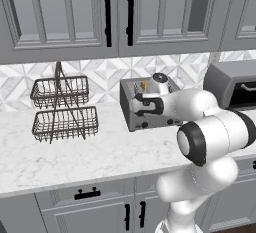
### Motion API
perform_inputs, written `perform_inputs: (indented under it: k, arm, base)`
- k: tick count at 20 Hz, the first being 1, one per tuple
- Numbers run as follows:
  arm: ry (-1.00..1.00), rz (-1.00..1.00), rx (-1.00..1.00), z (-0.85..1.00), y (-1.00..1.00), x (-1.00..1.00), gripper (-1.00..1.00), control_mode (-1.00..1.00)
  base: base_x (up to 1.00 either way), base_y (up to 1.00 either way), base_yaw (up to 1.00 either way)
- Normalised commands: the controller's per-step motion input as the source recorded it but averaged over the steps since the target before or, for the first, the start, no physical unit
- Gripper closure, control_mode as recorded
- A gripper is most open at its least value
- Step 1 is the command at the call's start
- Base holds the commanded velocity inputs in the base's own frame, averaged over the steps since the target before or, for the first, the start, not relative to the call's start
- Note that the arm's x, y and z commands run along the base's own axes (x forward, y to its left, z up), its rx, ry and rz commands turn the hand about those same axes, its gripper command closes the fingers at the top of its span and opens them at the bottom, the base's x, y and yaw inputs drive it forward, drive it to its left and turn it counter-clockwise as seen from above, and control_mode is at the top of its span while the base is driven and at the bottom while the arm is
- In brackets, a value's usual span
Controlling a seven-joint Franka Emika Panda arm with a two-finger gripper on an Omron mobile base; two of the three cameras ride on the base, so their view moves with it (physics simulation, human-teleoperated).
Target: Start the toaster. Once the lever pops up, take the bread to the plate on the dining counter.
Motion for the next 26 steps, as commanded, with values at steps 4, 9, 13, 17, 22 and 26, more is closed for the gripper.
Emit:
perform_inputs:
  k: [4,9,13,17,22,26]
  arm:
    - [0.06,0.0,0.0,-0.58,0.0,-0.01,1.0,-1.0]
    - [0.01,0.0,0.0,-0.43,0.0,0.1,1.0,-1.0]
    - [0.0,0.0,0.0,-0.85,0.0,0.03,1.0,-1.0]
    - [-0.02,0.0,0.0,-0.9,0.0,0.0,1.0,-1.0]
    - [-0.23,0.01,-0.02,0.3,-0.06,-0.61,1.0,-1.0]
    - [-0.26,0.01,-0.04,0.98,-0.14,-0.79,1.0,-1.0]
  base:
    - [0.0,0.0,0.0]
    - [0.0,0.0,0.0]
    - [0.0,0.0,0.0]
    - [0.0,0.0,0.0]
    - [0.0,0.0,0.0]
    - [0.0,0.0,0.0]
